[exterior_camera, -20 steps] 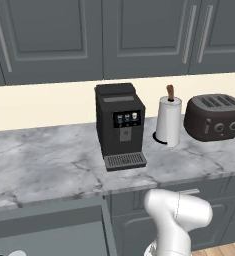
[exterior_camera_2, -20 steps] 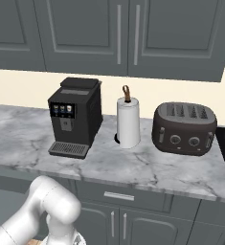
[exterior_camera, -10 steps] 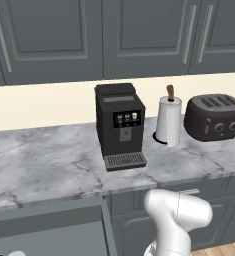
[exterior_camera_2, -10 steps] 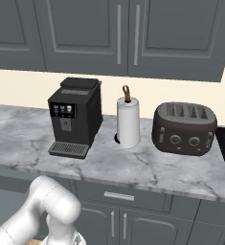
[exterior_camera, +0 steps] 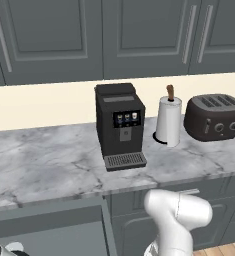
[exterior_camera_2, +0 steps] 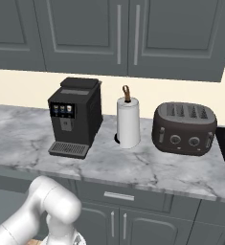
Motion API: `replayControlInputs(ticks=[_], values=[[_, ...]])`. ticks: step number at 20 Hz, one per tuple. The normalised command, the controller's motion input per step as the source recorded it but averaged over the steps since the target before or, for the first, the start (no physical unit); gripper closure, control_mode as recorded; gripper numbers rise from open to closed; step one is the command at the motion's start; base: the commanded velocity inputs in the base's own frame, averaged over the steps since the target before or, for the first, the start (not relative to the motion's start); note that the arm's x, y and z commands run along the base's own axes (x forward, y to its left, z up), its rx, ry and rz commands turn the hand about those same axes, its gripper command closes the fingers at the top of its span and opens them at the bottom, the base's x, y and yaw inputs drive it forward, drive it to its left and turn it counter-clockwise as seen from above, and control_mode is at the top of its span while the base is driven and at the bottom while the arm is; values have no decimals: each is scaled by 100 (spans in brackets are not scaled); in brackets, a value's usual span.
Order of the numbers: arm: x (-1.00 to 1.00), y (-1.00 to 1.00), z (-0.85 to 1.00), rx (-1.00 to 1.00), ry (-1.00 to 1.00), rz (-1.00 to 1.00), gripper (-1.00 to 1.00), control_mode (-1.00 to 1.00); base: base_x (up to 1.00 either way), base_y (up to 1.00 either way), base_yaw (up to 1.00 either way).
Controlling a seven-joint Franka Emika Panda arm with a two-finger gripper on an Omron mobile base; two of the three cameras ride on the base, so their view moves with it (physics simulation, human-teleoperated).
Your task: Take the pizza cutter from the drawer on the left and place it on the dining counter for cutting.
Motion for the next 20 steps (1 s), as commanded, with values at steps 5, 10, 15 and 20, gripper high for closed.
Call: replayControlInputs(ticks=[5,10,15,20], values=[[0,-14,74,0,-1,0,100,-100,0,0,0],[-1,-24,79,0,0,0,100,-100,0,0,0],[0,-70,83,3,0,0,100,-100,0,0,0],[1,-81,69,9,0,0,100,-100,0,0,0]])
